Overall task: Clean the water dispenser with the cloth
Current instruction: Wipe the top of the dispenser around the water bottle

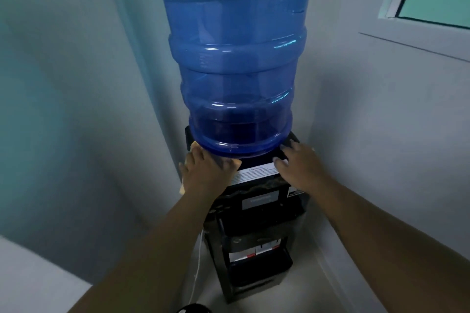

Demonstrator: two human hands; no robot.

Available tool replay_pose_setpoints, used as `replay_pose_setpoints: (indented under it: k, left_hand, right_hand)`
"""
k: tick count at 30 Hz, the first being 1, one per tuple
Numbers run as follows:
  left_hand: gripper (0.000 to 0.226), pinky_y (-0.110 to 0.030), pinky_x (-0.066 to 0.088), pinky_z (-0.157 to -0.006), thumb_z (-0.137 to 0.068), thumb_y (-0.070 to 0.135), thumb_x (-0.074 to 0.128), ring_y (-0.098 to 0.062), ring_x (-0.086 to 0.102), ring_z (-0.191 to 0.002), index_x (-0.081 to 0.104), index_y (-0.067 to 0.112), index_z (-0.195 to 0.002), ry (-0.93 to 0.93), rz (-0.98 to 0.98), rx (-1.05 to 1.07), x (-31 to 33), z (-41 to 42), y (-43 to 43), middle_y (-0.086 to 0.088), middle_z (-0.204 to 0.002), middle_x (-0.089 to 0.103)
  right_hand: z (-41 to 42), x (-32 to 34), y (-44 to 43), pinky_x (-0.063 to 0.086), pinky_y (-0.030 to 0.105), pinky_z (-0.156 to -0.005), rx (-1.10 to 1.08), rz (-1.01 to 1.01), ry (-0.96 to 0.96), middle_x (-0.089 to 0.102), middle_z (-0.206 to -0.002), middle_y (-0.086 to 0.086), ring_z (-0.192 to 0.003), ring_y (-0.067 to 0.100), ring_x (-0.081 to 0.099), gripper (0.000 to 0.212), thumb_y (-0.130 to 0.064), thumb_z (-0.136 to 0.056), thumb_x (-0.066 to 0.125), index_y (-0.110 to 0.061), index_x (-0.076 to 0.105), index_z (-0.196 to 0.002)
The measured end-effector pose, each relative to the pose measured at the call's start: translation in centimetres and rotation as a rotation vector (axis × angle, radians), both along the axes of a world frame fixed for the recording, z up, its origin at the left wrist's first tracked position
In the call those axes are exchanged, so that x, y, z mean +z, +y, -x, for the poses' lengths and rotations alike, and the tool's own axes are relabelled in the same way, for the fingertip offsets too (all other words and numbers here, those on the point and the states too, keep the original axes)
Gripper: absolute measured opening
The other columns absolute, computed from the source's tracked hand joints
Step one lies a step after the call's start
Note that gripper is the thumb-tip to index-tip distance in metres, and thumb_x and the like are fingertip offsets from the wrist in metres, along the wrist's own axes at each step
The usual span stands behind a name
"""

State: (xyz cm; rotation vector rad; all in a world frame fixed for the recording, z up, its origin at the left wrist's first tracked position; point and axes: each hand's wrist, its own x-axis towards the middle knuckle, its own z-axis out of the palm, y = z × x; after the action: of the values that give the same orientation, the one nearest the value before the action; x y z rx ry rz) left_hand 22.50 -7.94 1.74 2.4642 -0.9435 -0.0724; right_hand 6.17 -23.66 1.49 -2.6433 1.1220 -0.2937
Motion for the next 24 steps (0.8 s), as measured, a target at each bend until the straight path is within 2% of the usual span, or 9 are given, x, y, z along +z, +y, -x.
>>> replay_pose_setpoints:
  k: [4,9,17,21,24]
  left_hand:
    - [0.072,-0.054,0.019,-0.119,-0.093,0.065,0.023,-0.024,0.011,-0.152,0.012,0.030,-0.154,-0.128,-0.146,-0.084,-1.7,0.1,-0.3,0.003,-0.164,0.017]
    - [0.077,-0.050,0.017,-0.121,-0.089,0.069,0.004,-0.019,0.009,-0.152,0.012,0.031,-0.155,-0.220,-0.176,-0.082,-1.5,0.9,0.0,0.005,-0.164,0.018]
    - [0.080,-0.048,0.013,-0.123,-0.089,0.070,-0.002,-0.016,0.004,-0.153,0.003,0.028,-0.157,-0.246,-0.245,-0.118,-2.2,1.1,0.4,0.005,-0.166,0.009]
    - [0.082,-0.048,0.013,-0.123,-0.088,0.072,-0.002,-0.018,0.009,-0.153,0.008,0.026,-0.156,-0.277,-0.241,-0.118,-2.4,1.2,0.5,0.004,-0.165,0.015]
    - [0.083,-0.048,0.012,-0.123,-0.088,0.070,-0.001,-0.019,0.010,-0.153,0.011,0.025,-0.156,-0.291,-0.253,-0.132,-2.2,1.2,0.5,0.003,-0.165,0.016]
  right_hand:
    - [-0.8,-0.1,-2.2,0.020,0.050,-0.118,0.204,-0.027,0.108,0.031,-0.156,0.006,-0.146,0.027,0.022,0.060,-0.057,-0.094,0.034,-0.026,0.039,-0.145]
    - [0.1,-1.1,-2.7,0.010,0.046,-0.122,0.309,0.091,0.040,0.029,-0.158,0.002,-0.149,0.023,0.017,0.060,-0.055,-0.097,0.030,-0.023,0.033,-0.148]
    - [-0.3,-2.3,-3.2,0.014,0.046,-0.121,0.314,0.168,0.001,0.036,-0.154,0.006,-0.147,0.024,0.023,0.064,-0.056,-0.094,0.031,-0.019,0.036,-0.145]
    - [-0.5,-2.2,-3.0,0.016,0.045,-0.120,0.287,0.197,-0.006,0.041,-0.151,0.006,-0.145,0.025,0.027,0.073,-0.060,-0.086,0.019,-0.018,0.039,-0.142]
    - [-0.4,-2.3,-2.8,0.017,0.046,-0.120,0.269,0.212,-0.003,0.042,-0.150,0.005,-0.144,0.024,0.029,0.068,-0.058,-0.089,0.024,-0.018,0.040,-0.141]
